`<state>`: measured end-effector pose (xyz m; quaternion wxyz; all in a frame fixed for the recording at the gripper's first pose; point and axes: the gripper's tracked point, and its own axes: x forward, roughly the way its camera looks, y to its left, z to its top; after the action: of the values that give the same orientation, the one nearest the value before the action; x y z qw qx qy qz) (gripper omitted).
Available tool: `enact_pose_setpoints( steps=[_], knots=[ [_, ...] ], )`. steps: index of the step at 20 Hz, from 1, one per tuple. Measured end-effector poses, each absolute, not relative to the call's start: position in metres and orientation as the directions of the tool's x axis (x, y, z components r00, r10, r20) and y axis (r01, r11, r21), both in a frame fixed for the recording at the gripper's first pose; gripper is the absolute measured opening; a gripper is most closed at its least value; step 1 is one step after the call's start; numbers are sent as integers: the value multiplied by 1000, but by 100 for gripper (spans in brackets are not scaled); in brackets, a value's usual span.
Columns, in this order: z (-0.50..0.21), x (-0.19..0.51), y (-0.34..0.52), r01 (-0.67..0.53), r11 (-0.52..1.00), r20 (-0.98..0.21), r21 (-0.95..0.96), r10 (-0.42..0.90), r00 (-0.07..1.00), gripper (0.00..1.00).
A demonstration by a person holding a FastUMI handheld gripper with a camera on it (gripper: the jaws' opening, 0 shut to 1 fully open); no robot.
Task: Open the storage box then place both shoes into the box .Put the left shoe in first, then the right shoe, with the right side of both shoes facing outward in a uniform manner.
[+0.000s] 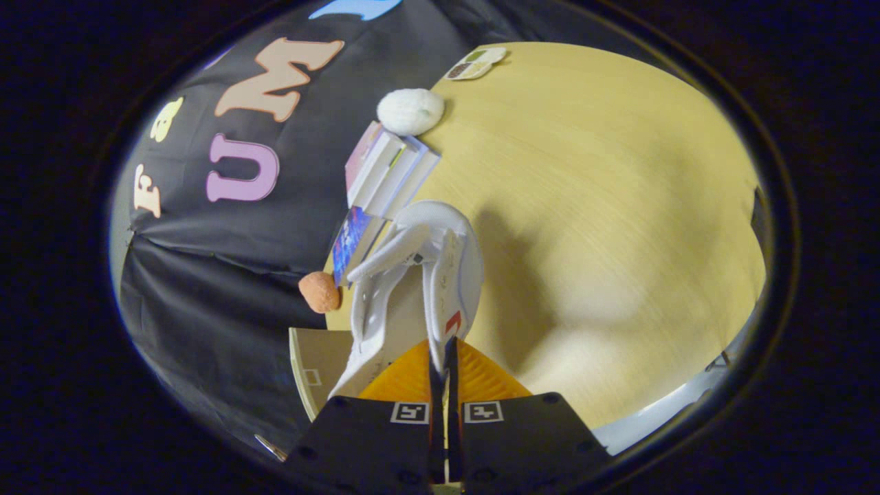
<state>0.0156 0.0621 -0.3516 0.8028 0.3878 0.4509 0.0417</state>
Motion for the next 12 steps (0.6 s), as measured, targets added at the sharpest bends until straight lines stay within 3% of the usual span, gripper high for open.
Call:
enact_pose_setpoints(
  steps=[12],
  knots=[
    [-231,15,240,34,652,-553,757,613,564,4]
  ],
)
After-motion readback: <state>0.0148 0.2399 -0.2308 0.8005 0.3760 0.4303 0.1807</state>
